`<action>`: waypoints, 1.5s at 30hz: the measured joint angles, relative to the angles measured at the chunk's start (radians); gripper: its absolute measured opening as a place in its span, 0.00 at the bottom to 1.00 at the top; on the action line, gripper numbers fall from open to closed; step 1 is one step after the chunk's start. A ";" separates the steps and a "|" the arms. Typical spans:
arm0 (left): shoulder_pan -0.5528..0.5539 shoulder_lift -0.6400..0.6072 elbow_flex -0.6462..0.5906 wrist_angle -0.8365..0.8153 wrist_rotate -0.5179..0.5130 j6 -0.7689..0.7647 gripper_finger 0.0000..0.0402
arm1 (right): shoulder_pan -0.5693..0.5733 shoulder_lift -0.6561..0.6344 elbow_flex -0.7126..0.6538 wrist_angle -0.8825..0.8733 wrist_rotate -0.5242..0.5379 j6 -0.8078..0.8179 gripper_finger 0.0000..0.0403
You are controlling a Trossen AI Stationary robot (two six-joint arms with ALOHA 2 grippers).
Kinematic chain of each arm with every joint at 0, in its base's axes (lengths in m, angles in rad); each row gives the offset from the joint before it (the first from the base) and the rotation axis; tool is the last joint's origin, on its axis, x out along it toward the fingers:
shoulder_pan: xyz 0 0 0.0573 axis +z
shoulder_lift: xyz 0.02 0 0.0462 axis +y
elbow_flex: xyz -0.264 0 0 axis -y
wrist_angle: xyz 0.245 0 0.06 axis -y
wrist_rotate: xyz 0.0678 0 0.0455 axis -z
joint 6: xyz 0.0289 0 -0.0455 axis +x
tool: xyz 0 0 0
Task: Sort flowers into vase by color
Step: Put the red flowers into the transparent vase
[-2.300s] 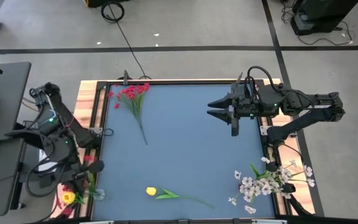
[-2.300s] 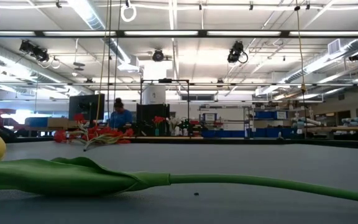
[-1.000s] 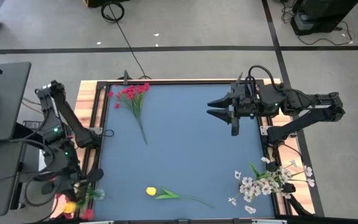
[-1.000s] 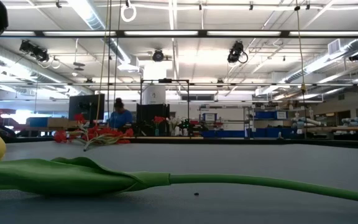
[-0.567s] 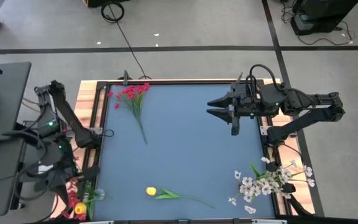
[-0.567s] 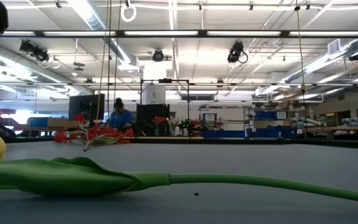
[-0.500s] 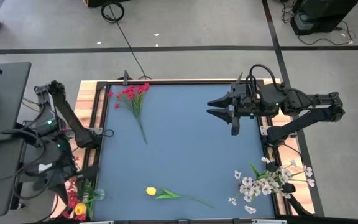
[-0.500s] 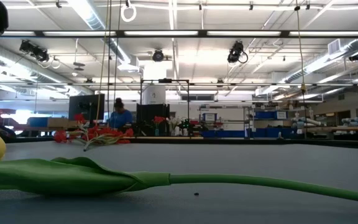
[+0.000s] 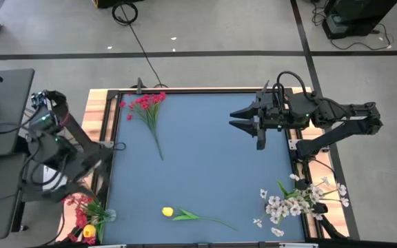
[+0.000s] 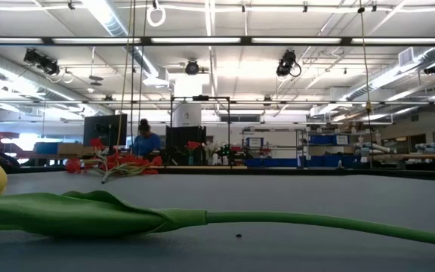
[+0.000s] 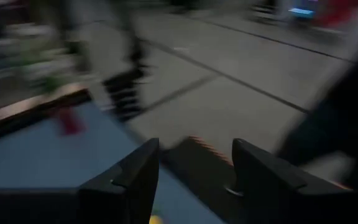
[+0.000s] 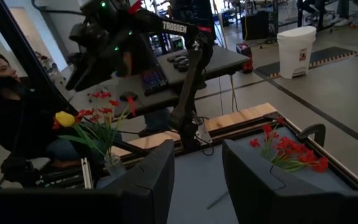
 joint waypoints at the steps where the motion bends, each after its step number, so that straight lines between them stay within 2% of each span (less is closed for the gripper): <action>1: 0.024 0.000 0.006 -0.008 -0.046 -0.020 0.52 | 0.000 0.000 0.000 0.000 0.000 0.000 0.36; 5: 0.170 0.000 0.021 -0.055 -0.276 -0.141 0.51 | 0.000 0.000 0.000 0.000 0.000 0.000 0.36; 8: 0.346 0.000 0.016 -0.098 -0.349 -0.262 0.50 | 0.000 0.000 0.000 0.000 0.000 0.000 0.36; 12: 0.633 -0.001 -0.067 -0.139 -0.336 -0.466 0.50 | 0.000 0.000 0.000 0.000 0.000 0.000 0.36; 16: 0.899 0.002 -0.216 -0.146 -0.196 -0.634 0.50 | 0.000 0.000 0.000 0.000 0.000 0.000 0.36; 20: 1.111 0.018 -0.416 -0.045 -0.134 -0.758 0.50 | 0.000 0.000 0.000 0.000 0.000 0.000 0.36; 23: 1.227 0.048 -0.556 0.095 -0.128 -0.899 0.50 | 0.000 0.000 0.000 0.000 0.000 0.000 0.36; 26: 1.317 0.097 -0.657 0.140 -0.090 -1.035 0.50 | 0.000 0.000 0.000 0.000 0.000 0.000 0.36; 29: 1.373 0.168 -0.695 0.169 -0.051 -1.091 0.50 | 0.000 0.000 0.000 0.001 0.000 0.000 0.36; 37: 1.433 0.318 -0.683 0.264 -0.012 -1.094 0.51 | 0.000 0.000 0.000 0.017 0.000 0.000 0.36; 45: 1.450 0.418 -0.683 0.291 0.037 -1.163 0.65 | 0.000 0.000 0.000 0.018 0.000 0.000 0.36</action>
